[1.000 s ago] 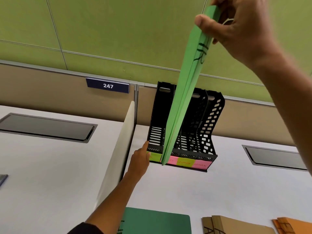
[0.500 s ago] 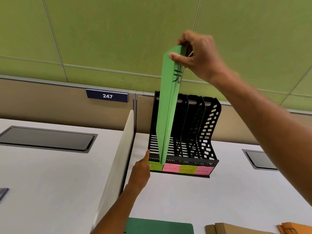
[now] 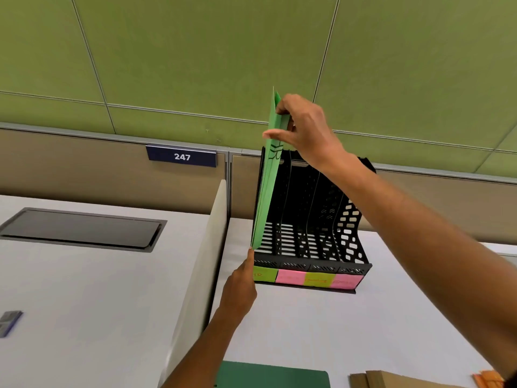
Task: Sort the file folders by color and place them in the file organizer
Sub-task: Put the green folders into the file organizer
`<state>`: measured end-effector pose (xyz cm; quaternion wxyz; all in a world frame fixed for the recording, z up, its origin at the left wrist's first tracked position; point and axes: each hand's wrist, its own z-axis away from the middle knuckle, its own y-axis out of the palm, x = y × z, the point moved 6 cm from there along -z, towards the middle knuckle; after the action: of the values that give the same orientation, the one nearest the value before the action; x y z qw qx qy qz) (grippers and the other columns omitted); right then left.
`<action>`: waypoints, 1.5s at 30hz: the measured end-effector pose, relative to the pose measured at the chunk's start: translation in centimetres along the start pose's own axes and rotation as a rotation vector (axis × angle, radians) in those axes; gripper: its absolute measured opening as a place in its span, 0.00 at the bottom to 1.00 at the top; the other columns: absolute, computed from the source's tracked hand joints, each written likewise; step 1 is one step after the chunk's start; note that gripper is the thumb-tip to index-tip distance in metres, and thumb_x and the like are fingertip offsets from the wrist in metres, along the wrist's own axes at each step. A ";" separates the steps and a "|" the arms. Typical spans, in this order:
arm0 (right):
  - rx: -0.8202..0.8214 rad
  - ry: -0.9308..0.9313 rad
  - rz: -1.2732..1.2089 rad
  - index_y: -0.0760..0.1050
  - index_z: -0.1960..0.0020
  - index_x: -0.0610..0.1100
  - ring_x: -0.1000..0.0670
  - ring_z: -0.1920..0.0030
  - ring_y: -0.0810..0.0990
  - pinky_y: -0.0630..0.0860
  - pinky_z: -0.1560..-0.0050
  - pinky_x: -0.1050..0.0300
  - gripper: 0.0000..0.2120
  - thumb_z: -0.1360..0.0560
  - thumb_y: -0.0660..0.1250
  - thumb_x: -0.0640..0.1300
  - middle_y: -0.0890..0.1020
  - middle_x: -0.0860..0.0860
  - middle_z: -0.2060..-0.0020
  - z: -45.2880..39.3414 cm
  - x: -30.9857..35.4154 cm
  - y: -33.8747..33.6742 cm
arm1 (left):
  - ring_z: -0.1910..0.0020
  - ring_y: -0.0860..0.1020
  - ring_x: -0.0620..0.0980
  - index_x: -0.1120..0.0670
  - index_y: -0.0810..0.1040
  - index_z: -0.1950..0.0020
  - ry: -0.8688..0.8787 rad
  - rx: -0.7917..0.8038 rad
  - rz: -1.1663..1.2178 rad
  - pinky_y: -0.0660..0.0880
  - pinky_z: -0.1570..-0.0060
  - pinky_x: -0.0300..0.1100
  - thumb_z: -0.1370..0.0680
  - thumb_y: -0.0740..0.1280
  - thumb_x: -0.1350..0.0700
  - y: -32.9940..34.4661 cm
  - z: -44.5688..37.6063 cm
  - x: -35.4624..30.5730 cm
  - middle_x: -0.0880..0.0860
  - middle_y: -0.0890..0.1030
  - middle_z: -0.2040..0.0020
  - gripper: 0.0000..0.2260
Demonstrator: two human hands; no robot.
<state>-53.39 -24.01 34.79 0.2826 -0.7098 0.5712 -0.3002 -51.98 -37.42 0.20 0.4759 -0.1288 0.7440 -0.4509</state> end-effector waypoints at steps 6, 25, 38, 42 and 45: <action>-0.046 -0.001 -0.006 0.73 0.46 0.36 0.52 0.57 0.73 0.72 0.54 0.61 0.22 0.29 0.71 0.52 0.79 0.43 0.53 0.1 -0.3 0.0 | 0.61 0.71 0.47 0.53 0.49 0.20 -0.038 0.036 -0.039 0.67 0.62 0.38 0.22 0.60 0.66 0.0 -0.1 -0.2 0.55 0.79 0.50 0.34; 0.022 0.004 0.093 0.72 0.48 0.38 0.51 0.62 0.73 0.76 0.59 0.58 0.20 0.27 0.68 0.54 0.77 0.44 0.55 5.7 0.9 6.3 | 0.53 0.80 0.49 0.53 0.44 0.20 0.008 0.054 -0.009 0.77 0.55 0.40 0.22 0.65 0.61 0.9 -0.4 -0.1 0.53 0.79 0.43 0.37; 0.106 0.094 0.082 0.70 0.35 0.37 0.48 0.54 0.77 0.81 0.53 0.53 0.27 0.26 0.70 0.53 0.73 0.43 0.41 10.1 1.8 9.2 | 0.49 0.79 0.48 0.47 0.38 0.22 -0.021 0.191 0.149 0.79 0.49 0.43 0.22 0.63 0.64 1.1 -0.4 0.9 0.51 0.78 0.39 0.41; 0.061 0.192 0.088 0.59 0.25 0.43 0.49 0.41 0.75 0.80 0.49 0.56 0.35 0.24 0.64 0.59 0.62 0.46 0.27 12.8 2.1 7.9 | 0.43 0.77 0.48 0.48 0.36 0.22 -0.055 0.140 0.188 0.73 0.47 0.36 0.22 0.66 0.61 0.9 1.8 1.5 0.52 0.75 0.33 0.43; 0.057 0.295 0.033 0.57 0.24 0.46 0.49 0.35 0.71 0.76 0.40 0.54 0.34 0.24 0.60 0.61 0.61 0.48 0.27 16.4 2.1 7.9 | 0.55 0.74 0.46 0.49 0.35 0.22 -0.113 0.142 0.130 0.72 0.55 0.34 0.22 0.66 0.56 1.6 4.4 2.7 0.55 0.78 0.45 0.43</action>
<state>-45.85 -26.56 18.34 0.2204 -0.6402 0.6092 -0.4129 -49.39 -40.59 -3.28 0.5531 -0.0716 0.6891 -0.4626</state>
